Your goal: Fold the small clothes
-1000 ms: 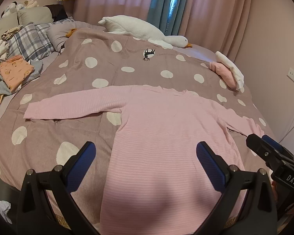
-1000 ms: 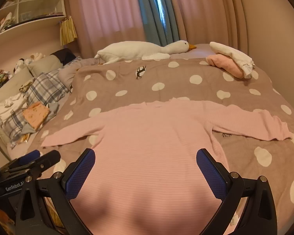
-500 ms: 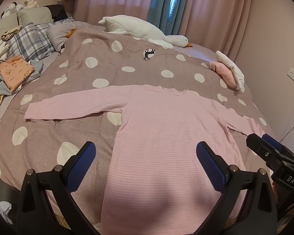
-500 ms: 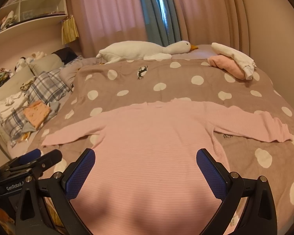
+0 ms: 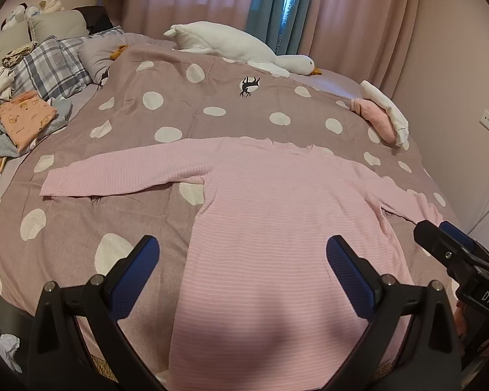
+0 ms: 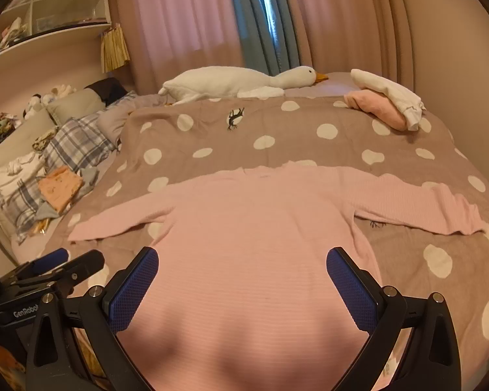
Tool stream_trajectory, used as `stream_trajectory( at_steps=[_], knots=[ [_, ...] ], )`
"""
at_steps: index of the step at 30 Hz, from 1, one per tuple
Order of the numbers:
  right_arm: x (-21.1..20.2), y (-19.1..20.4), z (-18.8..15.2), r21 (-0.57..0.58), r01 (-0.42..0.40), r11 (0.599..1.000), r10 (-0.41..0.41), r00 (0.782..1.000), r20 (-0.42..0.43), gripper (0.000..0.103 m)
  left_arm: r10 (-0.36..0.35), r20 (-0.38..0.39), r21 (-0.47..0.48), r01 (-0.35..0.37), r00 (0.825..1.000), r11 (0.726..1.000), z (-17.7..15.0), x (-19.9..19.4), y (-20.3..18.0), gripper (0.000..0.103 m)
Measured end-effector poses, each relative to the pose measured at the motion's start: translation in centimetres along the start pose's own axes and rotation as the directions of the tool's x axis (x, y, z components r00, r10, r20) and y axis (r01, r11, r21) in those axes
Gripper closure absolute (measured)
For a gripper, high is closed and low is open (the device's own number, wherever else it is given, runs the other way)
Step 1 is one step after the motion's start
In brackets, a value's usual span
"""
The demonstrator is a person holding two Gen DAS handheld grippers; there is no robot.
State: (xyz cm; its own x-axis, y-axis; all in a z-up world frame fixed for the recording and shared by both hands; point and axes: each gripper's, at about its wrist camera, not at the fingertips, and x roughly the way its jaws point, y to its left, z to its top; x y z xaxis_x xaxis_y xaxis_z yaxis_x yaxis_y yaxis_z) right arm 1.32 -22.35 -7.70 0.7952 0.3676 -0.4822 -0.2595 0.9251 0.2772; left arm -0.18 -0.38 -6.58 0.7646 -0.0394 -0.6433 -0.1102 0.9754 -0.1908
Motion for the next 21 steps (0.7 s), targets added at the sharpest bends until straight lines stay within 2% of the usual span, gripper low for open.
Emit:
stream_trajectory(
  at_steps=[21],
  knots=[
    [0.68, 0.14, -0.4, -0.011, 0.007, 1.0, -0.007, 1.0, -0.022, 0.001, -0.022, -0.018, -0.023, 0.021, 1.0, 0.999, -0.33, 0.58, 0.66, 0.001]
  ],
)
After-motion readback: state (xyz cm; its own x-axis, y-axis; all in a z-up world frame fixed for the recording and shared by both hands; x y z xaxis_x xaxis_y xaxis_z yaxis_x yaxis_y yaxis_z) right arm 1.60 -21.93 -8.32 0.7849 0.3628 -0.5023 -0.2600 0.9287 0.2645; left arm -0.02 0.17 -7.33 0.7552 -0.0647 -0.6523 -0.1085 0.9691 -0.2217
